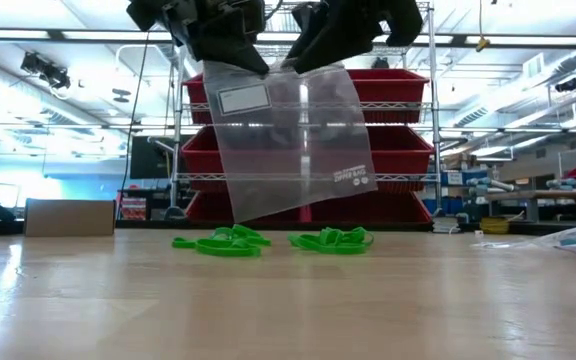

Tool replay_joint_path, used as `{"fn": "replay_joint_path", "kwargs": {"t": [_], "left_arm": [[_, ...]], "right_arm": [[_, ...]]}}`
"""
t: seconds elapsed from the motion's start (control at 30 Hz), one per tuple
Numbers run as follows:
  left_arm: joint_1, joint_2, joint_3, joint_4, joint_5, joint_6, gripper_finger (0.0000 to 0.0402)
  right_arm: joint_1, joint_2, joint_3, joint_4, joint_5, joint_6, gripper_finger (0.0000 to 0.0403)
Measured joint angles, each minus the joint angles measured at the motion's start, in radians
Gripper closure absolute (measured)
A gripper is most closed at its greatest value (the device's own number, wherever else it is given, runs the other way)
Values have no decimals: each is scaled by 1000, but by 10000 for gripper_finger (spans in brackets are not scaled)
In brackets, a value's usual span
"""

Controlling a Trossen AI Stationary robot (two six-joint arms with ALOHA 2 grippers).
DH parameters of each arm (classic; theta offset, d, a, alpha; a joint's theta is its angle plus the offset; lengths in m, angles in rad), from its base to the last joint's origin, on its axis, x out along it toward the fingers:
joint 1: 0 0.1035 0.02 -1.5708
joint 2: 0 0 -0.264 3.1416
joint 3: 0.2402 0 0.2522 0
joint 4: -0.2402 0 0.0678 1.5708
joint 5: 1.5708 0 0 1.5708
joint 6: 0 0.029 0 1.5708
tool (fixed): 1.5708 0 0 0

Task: Sort rubber bands
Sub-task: Open the transparent zip bag

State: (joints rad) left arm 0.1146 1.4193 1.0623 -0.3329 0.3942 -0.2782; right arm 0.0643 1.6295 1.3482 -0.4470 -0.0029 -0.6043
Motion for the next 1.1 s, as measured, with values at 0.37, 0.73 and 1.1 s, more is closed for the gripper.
{"fn": "replay_joint_path", "kwargs": {"t": [0.37,0.73,1.1], "left_arm": [[0,0,29,-11,-36,11,401],[0,0,29,-60,-69,20,401],[-20,0,29,-54,-31,62,401]], "right_arm": [[0,0,-1,-91,3,12,278],[0,0,-1,-159,-28,8,337],[-5,0,-1,-186,-66,-45,371]]}}
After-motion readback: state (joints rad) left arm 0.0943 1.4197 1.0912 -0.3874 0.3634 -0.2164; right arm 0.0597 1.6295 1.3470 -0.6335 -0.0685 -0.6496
